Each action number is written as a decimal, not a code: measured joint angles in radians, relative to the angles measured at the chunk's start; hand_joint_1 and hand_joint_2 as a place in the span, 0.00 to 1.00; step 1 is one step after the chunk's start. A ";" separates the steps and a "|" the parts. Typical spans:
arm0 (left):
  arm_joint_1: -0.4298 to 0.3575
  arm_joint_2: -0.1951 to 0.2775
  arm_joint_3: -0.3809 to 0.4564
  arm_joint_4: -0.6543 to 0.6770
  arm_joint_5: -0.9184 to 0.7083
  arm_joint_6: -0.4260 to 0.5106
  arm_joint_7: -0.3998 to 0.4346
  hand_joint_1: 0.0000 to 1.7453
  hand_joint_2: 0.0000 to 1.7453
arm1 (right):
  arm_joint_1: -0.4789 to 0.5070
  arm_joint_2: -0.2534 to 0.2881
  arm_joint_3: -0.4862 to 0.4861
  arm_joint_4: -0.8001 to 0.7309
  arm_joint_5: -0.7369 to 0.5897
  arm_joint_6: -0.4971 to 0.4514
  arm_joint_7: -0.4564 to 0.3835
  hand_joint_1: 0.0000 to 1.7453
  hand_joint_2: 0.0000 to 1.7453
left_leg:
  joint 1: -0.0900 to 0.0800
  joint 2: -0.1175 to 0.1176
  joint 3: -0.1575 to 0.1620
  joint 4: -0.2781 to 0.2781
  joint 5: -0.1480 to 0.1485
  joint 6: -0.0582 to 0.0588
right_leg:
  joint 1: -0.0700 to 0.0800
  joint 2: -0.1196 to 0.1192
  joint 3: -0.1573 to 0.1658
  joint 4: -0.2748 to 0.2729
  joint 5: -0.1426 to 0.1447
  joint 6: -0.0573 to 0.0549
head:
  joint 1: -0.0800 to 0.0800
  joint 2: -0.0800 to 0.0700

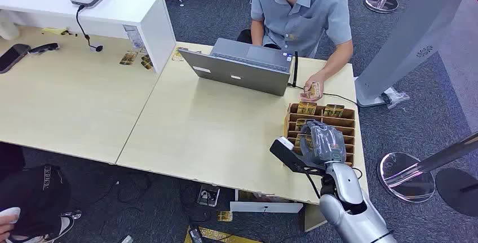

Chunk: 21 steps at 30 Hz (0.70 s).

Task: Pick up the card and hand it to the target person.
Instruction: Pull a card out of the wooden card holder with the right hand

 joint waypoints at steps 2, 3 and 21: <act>0.000 0.000 0.000 0.000 0.000 0.000 0.000 0.00 0.00 | 0.000 0.000 0.000 0.004 -0.001 0.000 0.000 0.58 1.00 | 0.000 0.000 0.000 0.000 0.000 0.000 | 0.000 0.000 0.000 0.000 0.000 0.000 | 0.000 0.000; 0.000 0.000 0.000 0.000 0.000 0.000 0.000 0.00 0.00 | 0.000 0.000 0.000 0.007 -0.001 0.000 -0.001 0.58 1.00 | 0.000 0.000 0.000 0.000 0.000 0.000 | 0.000 0.000 0.000 0.000 0.000 0.000 | 0.000 0.000; -0.001 0.008 -0.004 0.000 0.000 -0.012 0.004 0.00 0.00 | -0.043 0.001 -0.002 0.062 0.004 -0.021 -0.001 0.56 1.00 | 0.000 0.000 0.000 0.000 0.000 0.000 | 0.000 0.000 0.000 0.000 0.000 0.000 | 0.000 0.000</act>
